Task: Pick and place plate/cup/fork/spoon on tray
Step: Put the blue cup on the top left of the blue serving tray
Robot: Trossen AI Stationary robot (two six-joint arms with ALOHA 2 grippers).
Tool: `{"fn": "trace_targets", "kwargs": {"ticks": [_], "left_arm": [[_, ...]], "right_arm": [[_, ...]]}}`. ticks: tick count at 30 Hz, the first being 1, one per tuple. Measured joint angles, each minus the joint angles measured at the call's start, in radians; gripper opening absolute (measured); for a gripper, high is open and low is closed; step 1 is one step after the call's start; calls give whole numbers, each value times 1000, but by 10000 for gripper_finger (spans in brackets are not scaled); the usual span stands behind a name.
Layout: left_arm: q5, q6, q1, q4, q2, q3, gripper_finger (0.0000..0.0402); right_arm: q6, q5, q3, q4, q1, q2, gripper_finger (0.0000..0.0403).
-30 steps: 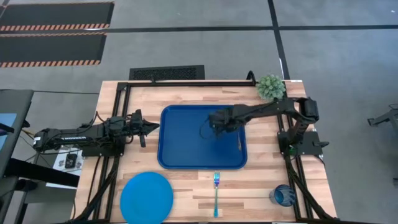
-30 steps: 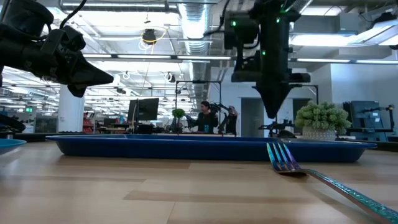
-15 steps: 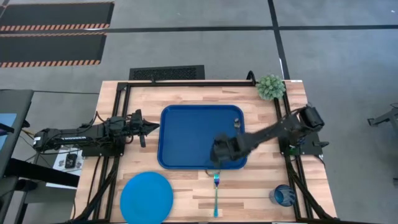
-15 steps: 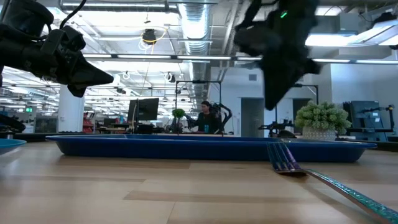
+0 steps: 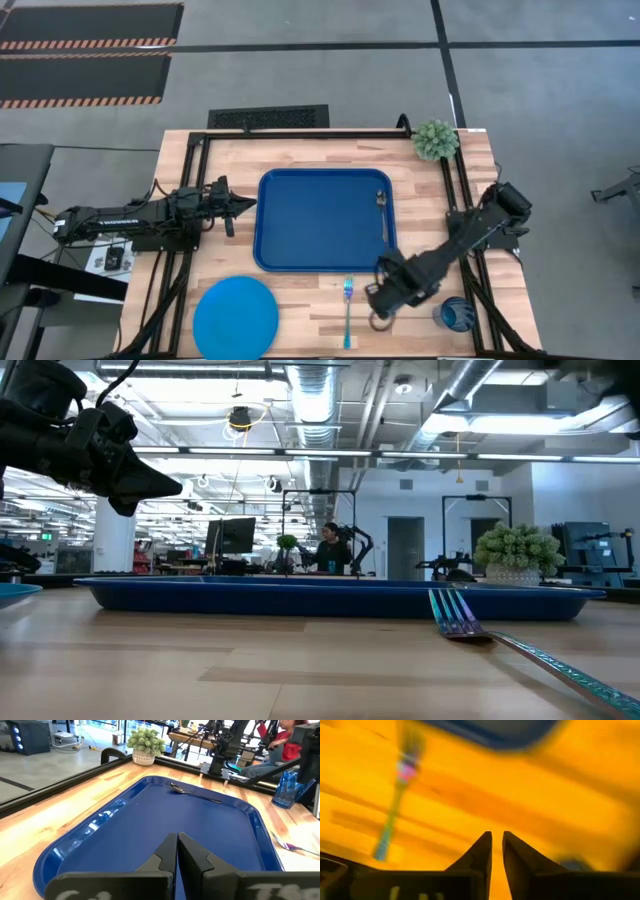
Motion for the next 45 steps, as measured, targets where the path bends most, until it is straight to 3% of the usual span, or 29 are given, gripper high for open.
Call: {"fn": "trace_targets", "kwargs": {"ticks": [9, 15, 21, 31, 38, 42, 45], "left_arm": [[0, 9, 0, -7, 0, 0, 0], [0, 9, 0, -7, 0, 0, 0], [0, 9, 0, -7, 0, 0, 0], [0, 9, 0, -7, 0, 0, 0], [0, 9, 0, -7, 0, 0, 0], [0, 9, 0, -7, 0, 0, 0], [0, 9, 0, -6, 0, 0, 0]], "right_arm": [[283, -319, 21, -131, 121, 0, 135], [394, -360, 0, -131, 182, 0, 174], [470, -358, -45, -75, 223, 0, 181], [489, -370, -165, 1, 215, 1, 136], [476, -316, -170, 5, 214, 1, 69], [388, -298, -165, -2, 189, 1, 16], [281, -290, -122, -56, 148, 2, 17]]}}
